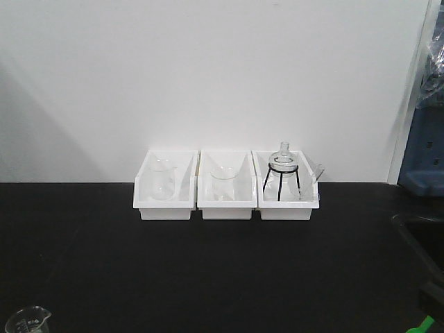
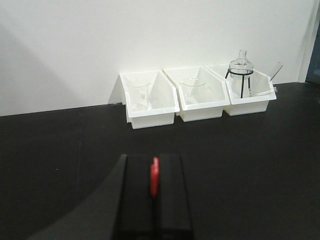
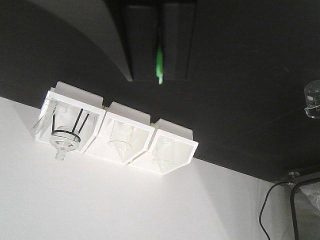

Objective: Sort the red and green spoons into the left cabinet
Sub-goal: 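Lift both spoons up out of the beakers, then turn the base away from the bench holding both spoons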

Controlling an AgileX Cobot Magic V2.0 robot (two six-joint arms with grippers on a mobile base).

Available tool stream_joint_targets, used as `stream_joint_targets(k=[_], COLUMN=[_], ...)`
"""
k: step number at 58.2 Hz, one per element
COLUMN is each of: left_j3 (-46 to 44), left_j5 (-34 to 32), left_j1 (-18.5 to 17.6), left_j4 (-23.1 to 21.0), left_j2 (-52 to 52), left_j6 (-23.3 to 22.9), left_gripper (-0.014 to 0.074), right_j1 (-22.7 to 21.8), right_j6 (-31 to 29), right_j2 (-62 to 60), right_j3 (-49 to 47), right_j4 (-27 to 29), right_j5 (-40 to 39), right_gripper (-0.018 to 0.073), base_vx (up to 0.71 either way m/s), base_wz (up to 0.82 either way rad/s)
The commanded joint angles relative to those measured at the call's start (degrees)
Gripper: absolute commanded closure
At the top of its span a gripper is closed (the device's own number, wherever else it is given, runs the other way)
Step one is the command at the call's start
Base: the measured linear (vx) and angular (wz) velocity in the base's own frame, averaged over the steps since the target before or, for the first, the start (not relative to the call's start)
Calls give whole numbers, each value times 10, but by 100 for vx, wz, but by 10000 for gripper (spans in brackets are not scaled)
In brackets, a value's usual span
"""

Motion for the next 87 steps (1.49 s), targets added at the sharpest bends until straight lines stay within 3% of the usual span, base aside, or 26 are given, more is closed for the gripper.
stream_joint_targets(k=[1,42,87], left_j3=[-15,-15,-15], left_j5=[-38,-38,-38], left_j1=[-4,-4,-4], left_j4=[-14,-14,-14], left_j2=[3,3,3], left_j6=[-2,-2,-1], left_gripper=[600,600,600], right_j1=[-2,-2,-2], right_j6=[-1,-1,-1], right_j2=[1,1,1], right_j3=[-17,-17,-17], right_j4=[10,11,11], right_j5=[-37,-37,-37], right_gripper=[562,562,562], base_vx=[0,-4,-19], base_wz=[0,4,45])
